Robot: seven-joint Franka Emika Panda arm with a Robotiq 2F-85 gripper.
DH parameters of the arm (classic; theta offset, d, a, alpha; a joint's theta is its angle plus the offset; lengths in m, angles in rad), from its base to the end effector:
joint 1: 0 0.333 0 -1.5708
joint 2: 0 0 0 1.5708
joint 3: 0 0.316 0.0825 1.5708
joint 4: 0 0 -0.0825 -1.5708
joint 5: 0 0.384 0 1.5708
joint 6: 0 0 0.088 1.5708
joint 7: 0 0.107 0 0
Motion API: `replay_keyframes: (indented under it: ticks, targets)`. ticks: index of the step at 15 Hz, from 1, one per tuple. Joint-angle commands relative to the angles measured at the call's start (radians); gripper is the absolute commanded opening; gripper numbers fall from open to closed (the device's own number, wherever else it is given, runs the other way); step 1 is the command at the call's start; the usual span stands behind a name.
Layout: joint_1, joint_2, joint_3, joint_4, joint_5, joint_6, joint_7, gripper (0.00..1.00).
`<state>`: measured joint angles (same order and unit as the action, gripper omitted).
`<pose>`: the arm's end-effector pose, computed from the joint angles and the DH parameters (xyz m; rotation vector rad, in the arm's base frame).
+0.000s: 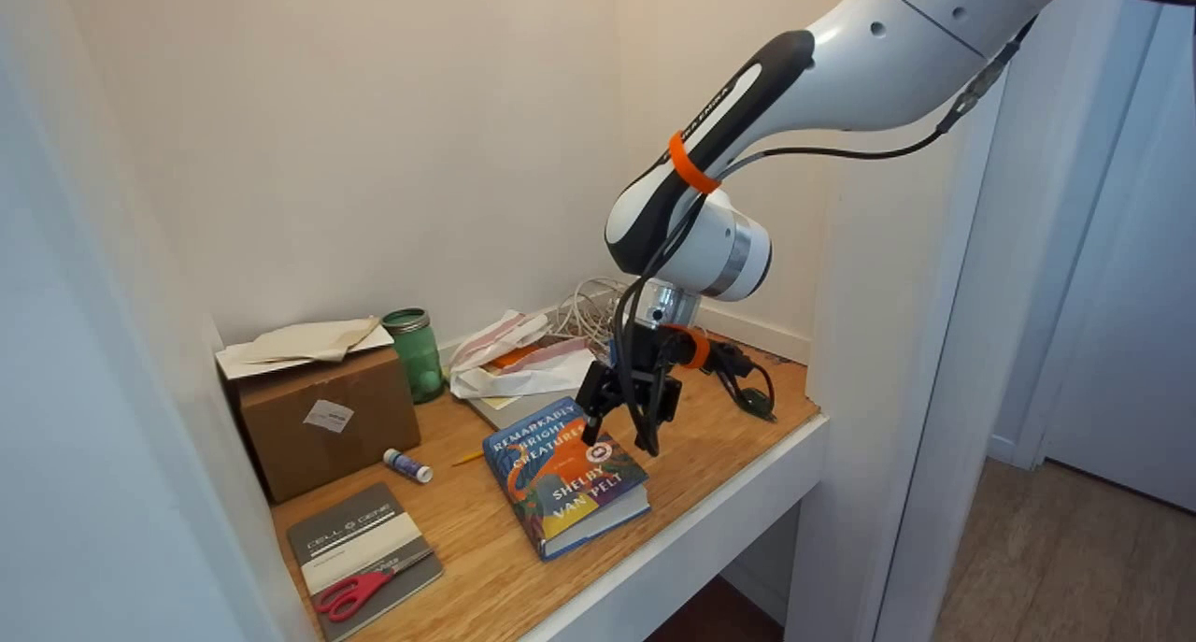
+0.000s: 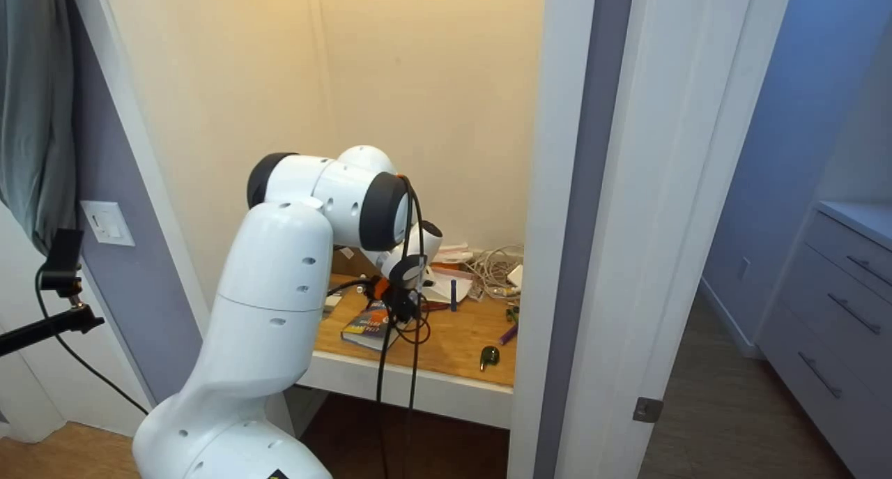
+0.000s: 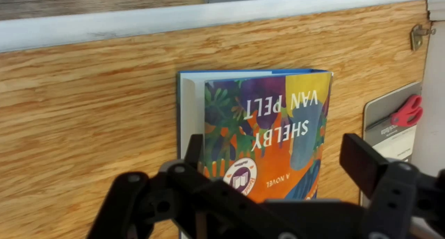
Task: Open the book, then put the rubber on the table
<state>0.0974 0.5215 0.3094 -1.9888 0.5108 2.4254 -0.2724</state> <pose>0.5559 0.2373 0.2051 -2.6529 -0.3205 0.1565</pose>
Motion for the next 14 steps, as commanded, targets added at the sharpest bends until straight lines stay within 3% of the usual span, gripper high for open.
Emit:
replay_keyframes:
  ticks: [1, 14]
  targets:
    - [-0.019, 0.054, 0.020, 0.061, 0.002, -0.042, -0.025, 1.00]
    - [-0.015, 0.103, 0.009, 0.110, -0.013, -0.096, -0.001, 1.00]
